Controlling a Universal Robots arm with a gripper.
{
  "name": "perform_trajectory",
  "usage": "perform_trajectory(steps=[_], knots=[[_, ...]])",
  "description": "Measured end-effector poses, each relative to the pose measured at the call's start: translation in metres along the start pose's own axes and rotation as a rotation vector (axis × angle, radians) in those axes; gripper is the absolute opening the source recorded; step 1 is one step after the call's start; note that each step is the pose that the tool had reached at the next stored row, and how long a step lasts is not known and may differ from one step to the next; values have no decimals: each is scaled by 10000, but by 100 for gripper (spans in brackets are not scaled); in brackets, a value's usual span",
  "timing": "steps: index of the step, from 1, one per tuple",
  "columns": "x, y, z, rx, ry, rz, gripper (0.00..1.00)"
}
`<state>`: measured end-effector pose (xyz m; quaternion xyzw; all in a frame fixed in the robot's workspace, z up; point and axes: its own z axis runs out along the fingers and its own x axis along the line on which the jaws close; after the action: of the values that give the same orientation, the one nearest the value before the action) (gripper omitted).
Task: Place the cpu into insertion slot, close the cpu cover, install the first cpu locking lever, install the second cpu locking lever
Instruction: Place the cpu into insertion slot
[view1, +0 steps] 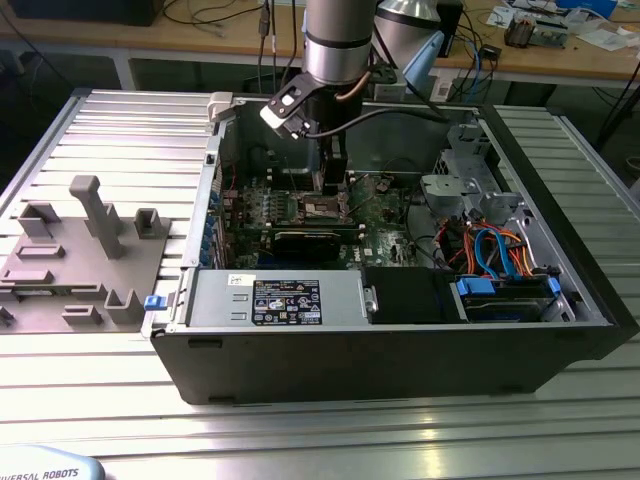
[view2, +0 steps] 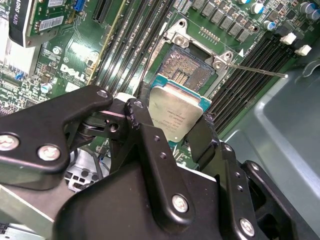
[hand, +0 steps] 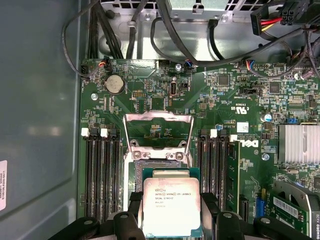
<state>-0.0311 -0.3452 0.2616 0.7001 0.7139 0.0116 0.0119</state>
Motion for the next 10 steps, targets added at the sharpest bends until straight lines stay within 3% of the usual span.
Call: perform_trajectory(steps=[10], knots=[[0,-1,19,0,0,0,54]])
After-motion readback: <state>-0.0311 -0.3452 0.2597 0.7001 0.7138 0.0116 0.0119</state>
